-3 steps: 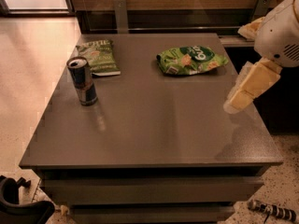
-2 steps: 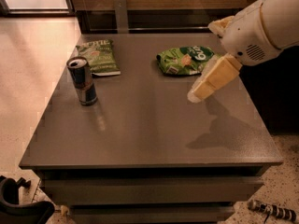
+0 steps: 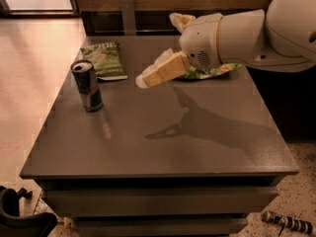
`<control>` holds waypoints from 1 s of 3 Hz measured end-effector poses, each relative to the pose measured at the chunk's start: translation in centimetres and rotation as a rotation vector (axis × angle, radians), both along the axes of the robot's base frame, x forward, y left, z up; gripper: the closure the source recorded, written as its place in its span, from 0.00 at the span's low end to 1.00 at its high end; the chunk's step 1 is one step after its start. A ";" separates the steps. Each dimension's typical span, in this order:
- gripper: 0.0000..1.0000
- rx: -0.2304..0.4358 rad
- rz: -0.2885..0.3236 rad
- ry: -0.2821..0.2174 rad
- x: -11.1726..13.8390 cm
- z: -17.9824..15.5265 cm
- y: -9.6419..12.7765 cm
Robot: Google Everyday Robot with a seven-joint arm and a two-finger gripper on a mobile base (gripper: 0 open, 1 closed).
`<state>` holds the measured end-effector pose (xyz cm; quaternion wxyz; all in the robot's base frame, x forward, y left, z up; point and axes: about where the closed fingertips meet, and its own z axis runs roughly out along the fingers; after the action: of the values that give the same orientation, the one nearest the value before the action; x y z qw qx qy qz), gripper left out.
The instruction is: Pick redbull can
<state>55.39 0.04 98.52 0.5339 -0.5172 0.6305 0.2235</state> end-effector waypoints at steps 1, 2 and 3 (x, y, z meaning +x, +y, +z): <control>0.00 0.071 0.007 -0.035 0.4 1.8 2.6; 0.00 0.073 0.003 -0.024 0.5 1.3 2.5; 0.00 0.154 0.011 0.051 1.2 -1.6 4.3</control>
Offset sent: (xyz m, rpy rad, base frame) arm 0.0043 0.0269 0.0181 0.0751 -0.0360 0.0091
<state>56.56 4.36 96.88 0.5547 -0.4721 0.6220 0.2872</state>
